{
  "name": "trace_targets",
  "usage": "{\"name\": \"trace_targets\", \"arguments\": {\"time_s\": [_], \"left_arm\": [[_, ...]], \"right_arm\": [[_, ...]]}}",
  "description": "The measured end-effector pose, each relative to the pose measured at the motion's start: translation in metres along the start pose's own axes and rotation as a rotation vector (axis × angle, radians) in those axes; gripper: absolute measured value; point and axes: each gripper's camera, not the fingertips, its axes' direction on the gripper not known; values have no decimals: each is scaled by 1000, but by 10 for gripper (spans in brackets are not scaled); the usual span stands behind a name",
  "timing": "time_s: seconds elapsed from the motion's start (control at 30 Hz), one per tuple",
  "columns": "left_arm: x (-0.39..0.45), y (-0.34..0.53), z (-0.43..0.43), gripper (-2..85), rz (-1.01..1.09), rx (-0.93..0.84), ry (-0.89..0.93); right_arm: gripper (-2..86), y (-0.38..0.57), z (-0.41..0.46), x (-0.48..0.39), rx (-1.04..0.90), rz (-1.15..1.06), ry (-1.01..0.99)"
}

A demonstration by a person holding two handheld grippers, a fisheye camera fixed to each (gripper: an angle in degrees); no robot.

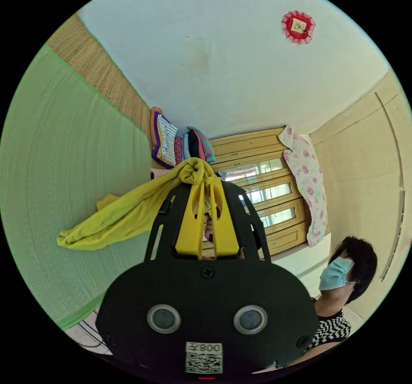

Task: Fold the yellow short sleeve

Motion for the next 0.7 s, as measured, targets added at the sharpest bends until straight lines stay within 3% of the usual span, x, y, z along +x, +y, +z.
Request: {"name": "trace_targets", "arguments": {"time_s": [0.17, 0.33, 0.53, 0.7], "left_arm": [[117, -119, 84, 24, 118, -38, 9], [225, -183, 171, 24, 242, -86, 100], [325, -193, 284, 24, 339, -283, 127], [361, -160, 352, 24, 331, -516, 40]], "right_arm": [[19, -89, -92, -31, 114, -100, 70], [20, -121, -204, -75, 221, -209, 177], [20, -79, -351, -64, 371, -209, 269], [19, -1, -448, 8, 474, -34, 312]]}}
